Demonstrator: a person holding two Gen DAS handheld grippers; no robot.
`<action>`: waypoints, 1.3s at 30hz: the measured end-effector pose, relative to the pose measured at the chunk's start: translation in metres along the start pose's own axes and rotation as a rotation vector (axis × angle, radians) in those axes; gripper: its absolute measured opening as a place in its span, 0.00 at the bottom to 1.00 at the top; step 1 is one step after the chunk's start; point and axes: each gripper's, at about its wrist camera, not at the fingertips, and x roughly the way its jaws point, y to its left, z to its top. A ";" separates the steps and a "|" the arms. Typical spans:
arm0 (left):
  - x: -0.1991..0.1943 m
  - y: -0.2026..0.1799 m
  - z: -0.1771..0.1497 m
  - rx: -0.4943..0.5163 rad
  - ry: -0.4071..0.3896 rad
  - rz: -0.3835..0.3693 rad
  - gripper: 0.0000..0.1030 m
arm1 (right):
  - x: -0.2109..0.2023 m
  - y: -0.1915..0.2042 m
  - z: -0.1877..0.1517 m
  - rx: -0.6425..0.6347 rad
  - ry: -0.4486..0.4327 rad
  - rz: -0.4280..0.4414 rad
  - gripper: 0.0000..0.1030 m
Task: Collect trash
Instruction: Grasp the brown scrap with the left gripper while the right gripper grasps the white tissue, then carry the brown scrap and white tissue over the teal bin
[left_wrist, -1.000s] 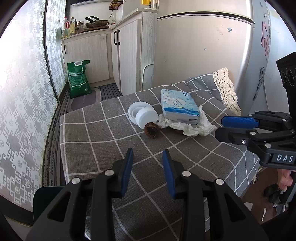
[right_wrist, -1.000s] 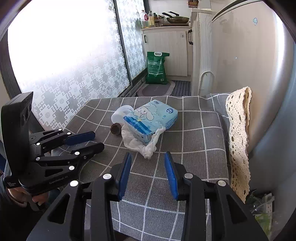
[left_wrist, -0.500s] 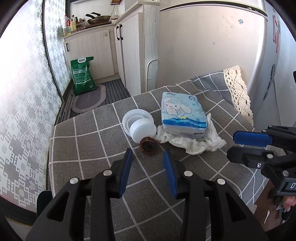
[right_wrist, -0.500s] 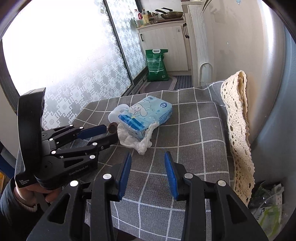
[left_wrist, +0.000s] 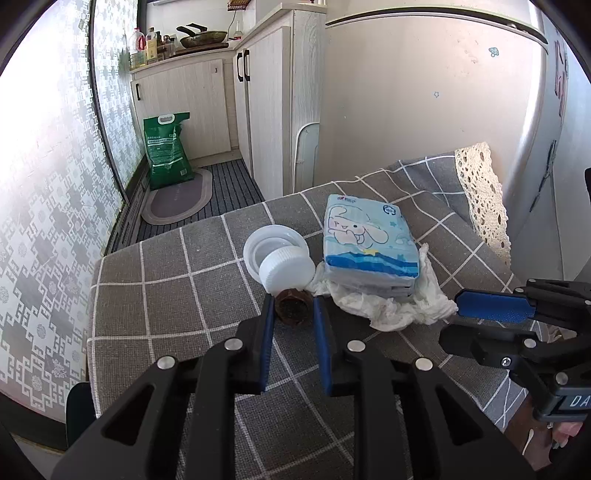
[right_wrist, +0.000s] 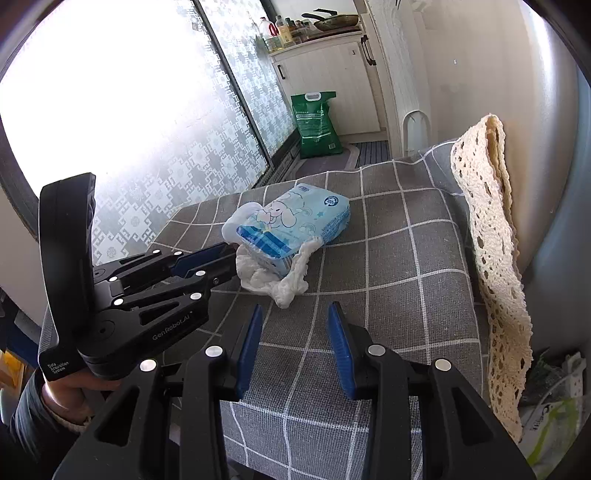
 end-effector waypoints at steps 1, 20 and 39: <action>0.000 0.001 0.000 -0.002 -0.002 -0.003 0.22 | 0.000 0.001 0.001 0.001 -0.003 0.001 0.36; -0.036 0.009 -0.016 -0.007 -0.056 -0.105 0.22 | 0.019 0.013 0.015 -0.012 0.011 -0.044 0.11; -0.080 0.062 -0.029 -0.084 -0.120 -0.105 0.22 | -0.006 0.076 0.024 -0.126 -0.009 -0.084 0.08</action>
